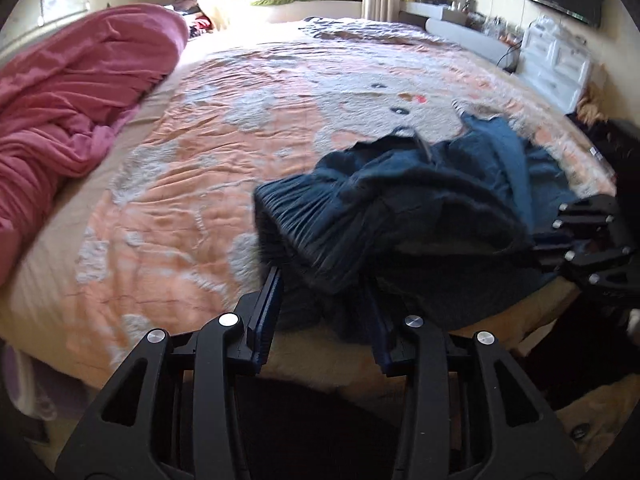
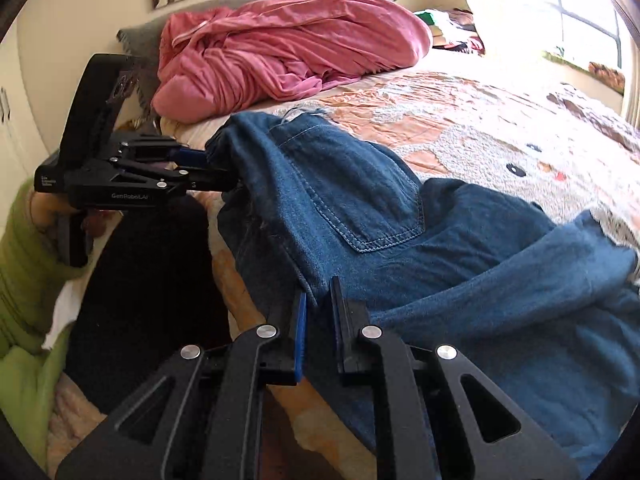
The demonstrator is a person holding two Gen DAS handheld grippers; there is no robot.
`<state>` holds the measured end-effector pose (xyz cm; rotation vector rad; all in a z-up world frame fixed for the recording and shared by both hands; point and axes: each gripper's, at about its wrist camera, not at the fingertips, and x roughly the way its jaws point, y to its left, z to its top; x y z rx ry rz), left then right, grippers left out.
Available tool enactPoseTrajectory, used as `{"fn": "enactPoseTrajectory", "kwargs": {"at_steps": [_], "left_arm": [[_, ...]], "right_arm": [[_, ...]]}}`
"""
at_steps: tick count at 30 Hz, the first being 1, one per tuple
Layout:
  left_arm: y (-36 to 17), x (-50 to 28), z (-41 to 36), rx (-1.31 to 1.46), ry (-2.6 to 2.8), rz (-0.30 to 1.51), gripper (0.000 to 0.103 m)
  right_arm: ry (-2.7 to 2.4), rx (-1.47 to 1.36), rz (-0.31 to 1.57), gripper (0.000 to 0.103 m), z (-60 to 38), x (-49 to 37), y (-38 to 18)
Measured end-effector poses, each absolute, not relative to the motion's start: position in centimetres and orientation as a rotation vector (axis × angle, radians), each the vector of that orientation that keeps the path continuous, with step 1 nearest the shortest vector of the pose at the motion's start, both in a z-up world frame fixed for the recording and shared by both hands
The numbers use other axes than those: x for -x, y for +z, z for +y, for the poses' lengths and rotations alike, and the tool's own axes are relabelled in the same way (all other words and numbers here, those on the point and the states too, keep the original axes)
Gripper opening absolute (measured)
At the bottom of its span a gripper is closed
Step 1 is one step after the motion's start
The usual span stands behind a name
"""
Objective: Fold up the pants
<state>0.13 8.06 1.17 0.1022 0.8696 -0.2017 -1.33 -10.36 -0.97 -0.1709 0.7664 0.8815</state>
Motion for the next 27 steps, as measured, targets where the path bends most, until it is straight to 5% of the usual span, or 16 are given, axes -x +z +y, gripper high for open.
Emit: {"fn": "enactPoseTrajectory", "kwargs": {"at_steps": [2,5,10,18,25,27], "left_arm": [[1.0,-1.2,7.1,-0.174,-0.144,0.862,0.031],[1.3,-2.8,6.6,-0.217,-0.137,0.818,0.013],[4.1,-3.2,6.5,-0.311,-0.156,0.671,0.011],[0.3,-2.2,9.7,-0.290,-0.136,0.896,0.013],[3.3,1.4,13.2,-0.120,-0.039,0.838,0.014],[5.6,1.6,12.3,-0.100,-0.068,0.778,0.027]], "right_arm": [[0.880,0.159,0.765,0.010,-10.4,1.3,-0.8],[0.880,0.142,0.746,0.010,-10.8,1.5,-0.4],[0.893,0.087,0.699,0.010,-11.0,1.4,0.6],[0.921,0.183,0.829,0.010,-9.1,1.6,-2.0],[0.916,0.176,0.881,0.017,-9.1,1.8,-2.8],[0.921,0.174,0.883,0.019,-8.9,1.9,-2.9]]}}
